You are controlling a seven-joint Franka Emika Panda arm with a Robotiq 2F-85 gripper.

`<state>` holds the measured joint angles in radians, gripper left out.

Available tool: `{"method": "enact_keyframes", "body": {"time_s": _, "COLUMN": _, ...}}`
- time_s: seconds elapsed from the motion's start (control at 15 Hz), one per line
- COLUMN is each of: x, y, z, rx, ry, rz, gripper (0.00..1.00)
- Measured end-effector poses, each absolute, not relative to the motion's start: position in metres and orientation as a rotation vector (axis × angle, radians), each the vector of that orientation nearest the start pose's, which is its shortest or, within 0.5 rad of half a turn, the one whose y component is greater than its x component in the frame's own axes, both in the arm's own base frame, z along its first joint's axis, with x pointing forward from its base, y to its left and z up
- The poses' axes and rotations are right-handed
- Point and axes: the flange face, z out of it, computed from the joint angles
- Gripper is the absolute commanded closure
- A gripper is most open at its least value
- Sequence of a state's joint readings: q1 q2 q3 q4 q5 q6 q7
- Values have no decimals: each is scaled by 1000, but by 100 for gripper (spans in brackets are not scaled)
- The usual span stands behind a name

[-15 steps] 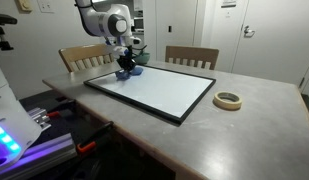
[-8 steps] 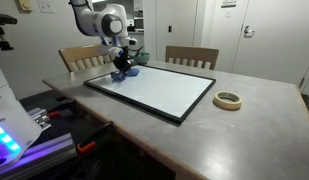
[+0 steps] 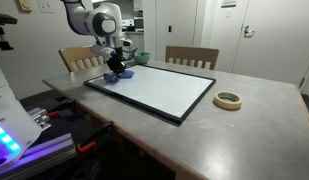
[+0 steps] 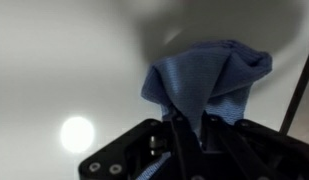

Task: Use the blue cloth to wipe the whiteboard

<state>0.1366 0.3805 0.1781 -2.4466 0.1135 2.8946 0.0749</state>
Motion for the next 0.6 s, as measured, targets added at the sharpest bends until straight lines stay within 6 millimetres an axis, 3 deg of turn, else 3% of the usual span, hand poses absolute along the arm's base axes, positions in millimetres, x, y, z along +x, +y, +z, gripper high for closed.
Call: {"method": "enact_keyframes", "body": {"time_s": 0.6, "x": 434, "y": 139, "z": 158, "rx": -3015, "ry": -84, "rz": -44, "gripper": 97}}
